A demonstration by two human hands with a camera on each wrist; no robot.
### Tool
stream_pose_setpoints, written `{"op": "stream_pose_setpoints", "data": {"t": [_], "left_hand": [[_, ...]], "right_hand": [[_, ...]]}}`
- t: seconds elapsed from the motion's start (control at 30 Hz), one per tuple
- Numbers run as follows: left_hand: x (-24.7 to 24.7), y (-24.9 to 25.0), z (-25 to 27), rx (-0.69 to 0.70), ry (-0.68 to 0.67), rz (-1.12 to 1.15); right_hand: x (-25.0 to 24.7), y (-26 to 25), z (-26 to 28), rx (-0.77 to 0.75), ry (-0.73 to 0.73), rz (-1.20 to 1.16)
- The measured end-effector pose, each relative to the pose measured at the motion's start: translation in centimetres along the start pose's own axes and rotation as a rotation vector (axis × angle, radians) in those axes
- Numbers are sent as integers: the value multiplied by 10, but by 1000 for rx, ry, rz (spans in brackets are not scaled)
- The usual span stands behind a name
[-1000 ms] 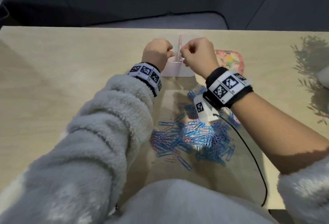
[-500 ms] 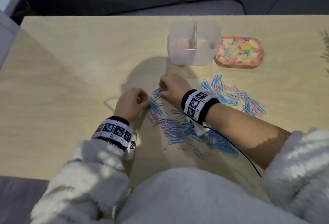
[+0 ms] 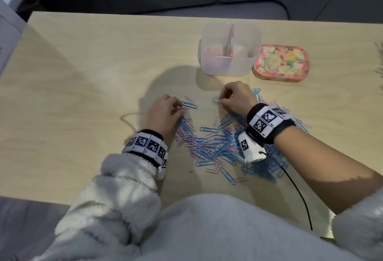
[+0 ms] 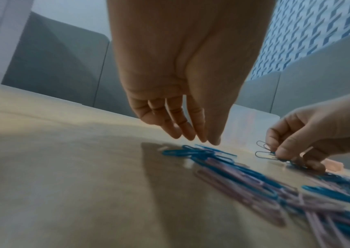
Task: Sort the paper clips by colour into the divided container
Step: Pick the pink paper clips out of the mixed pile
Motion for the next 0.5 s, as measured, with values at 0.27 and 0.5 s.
{"op": "stream_pose_setpoints", "data": {"t": [0.27, 0.5], "left_hand": [[7, 9, -12, 79, -28, -169], [12, 7, -11, 147, -54, -279]], "right_hand": [[21, -43, -5, -169, 55, 185], [57, -73, -9, -171, -97, 241]]}}
Point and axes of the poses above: each hand's wrist, its own z-axis away from the middle knuckle, its own x-axis out of the palm, y = z × x, the point moved 4 cm from there along -z, towards the middle knuckle, and after that the axes turned 4 degrees about y, right-handed, at the moved point
